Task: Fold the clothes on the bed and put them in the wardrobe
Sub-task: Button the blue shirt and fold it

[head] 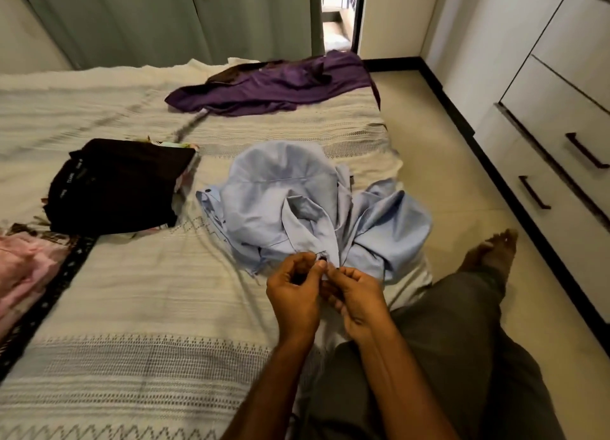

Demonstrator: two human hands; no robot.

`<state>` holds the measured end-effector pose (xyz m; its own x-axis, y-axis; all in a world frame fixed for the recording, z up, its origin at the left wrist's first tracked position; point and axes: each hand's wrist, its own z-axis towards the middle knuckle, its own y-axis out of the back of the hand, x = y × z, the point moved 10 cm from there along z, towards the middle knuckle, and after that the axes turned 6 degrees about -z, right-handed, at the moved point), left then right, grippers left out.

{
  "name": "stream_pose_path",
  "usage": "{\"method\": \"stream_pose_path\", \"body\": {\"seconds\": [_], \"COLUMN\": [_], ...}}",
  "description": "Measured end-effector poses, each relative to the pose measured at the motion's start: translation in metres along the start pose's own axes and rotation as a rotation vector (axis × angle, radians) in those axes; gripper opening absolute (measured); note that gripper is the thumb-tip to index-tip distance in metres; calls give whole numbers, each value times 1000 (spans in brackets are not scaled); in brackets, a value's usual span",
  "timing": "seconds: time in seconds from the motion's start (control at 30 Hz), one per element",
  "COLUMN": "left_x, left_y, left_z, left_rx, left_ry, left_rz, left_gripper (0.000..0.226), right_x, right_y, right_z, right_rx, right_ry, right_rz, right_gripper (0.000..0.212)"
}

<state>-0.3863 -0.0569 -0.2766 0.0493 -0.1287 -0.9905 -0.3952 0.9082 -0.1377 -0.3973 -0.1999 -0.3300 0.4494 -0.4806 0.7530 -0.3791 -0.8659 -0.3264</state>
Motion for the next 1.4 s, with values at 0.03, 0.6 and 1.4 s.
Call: {"method": "stream_pose_path", "body": {"seconds": [0.03, 0.6, 1.4], "left_x": [0, -46, -42], "left_y": [0, -11, -47], "left_z": [0, -5, 27], "left_rx": [-8, 2, 24], "left_ry": [4, -298, -198], "left_rz": [0, 235, 123], "left_gripper": [15, 17, 10], "right_x": [-4, 38, 77], "right_y": [-4, -10, -7], "right_z": [0, -8, 21], "right_rx": [34, 73, -203], "right_ry": [-29, 337, 515], "right_rz": [8, -179, -264], "right_gripper": [15, 10, 6]}}
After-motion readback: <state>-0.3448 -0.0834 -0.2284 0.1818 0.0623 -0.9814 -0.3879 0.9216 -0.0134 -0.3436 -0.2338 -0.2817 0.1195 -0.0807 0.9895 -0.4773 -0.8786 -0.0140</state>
